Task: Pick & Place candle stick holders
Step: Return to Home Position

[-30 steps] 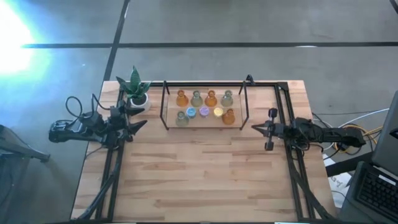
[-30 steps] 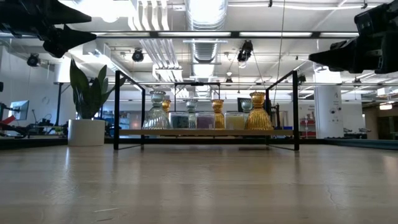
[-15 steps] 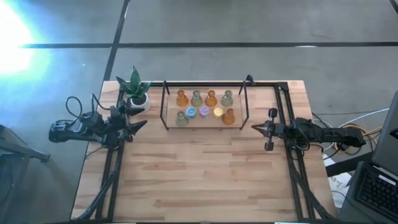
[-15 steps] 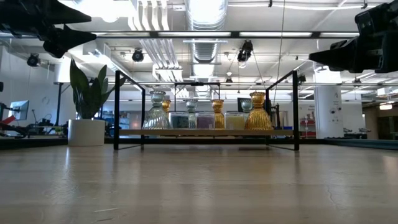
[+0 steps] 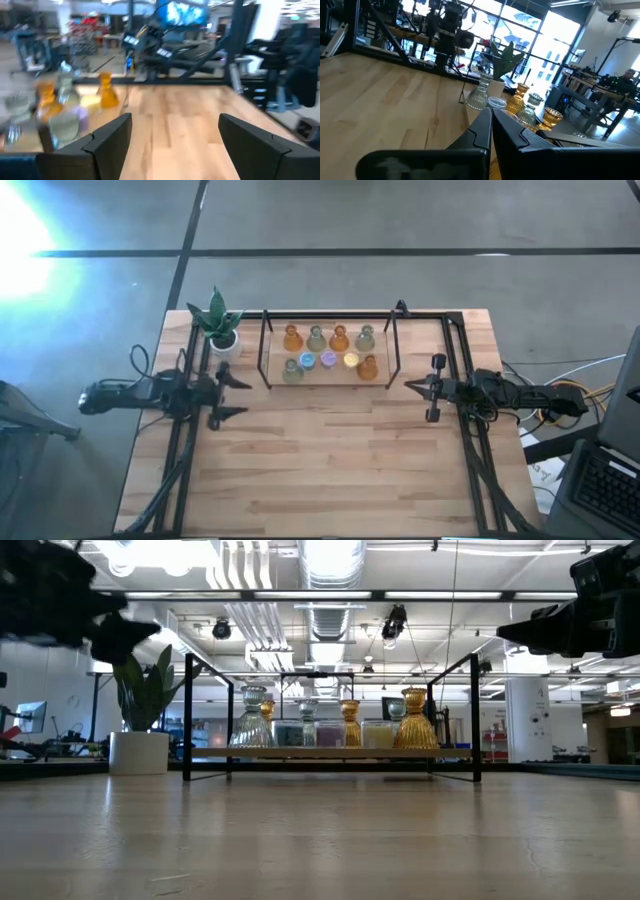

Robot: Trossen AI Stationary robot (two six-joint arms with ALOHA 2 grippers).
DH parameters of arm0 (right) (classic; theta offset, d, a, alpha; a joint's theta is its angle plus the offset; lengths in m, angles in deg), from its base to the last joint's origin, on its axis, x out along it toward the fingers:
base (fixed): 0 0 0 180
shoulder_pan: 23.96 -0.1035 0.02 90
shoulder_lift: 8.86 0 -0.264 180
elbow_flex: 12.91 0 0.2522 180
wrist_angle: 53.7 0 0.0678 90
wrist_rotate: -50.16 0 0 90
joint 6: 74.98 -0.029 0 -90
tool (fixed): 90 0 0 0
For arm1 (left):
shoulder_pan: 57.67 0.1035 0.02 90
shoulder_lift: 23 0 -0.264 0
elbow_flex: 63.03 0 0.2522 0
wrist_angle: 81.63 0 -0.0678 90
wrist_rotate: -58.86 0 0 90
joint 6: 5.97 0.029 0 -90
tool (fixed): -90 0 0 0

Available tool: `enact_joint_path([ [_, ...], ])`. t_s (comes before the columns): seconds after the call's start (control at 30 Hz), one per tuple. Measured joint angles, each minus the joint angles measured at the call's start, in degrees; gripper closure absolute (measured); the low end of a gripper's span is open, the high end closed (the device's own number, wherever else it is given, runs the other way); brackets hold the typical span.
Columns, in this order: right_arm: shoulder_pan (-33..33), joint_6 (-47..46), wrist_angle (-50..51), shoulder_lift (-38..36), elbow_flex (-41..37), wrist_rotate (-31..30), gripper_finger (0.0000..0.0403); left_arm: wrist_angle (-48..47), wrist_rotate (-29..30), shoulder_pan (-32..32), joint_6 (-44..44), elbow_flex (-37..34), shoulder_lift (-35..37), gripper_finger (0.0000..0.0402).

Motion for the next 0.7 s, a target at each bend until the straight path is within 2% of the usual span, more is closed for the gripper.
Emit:
enact_joint_path([
  [0.07, 0.02, -0.01, 0.0, 0.0, 0.0, 0.0, 0.0394, 4.75, 0.05, 1.81, -1.75, -3.2, 0.01, 0.0101],
  [0.23, -0.02, 0.0, 0.0, 0.0, 0.0, 0.04, 0.0394, 5.38, 0.97, 5.99, -4.21, -3.33, 0.03, 0.0101],
  [0.7, 0.0, 0.0, -0.03, -0.09, 0.0, 0.0, 0.0394, 5.52, 1.3, 6.74, -4.26, -3.35, 0.03, 0.0101],
])
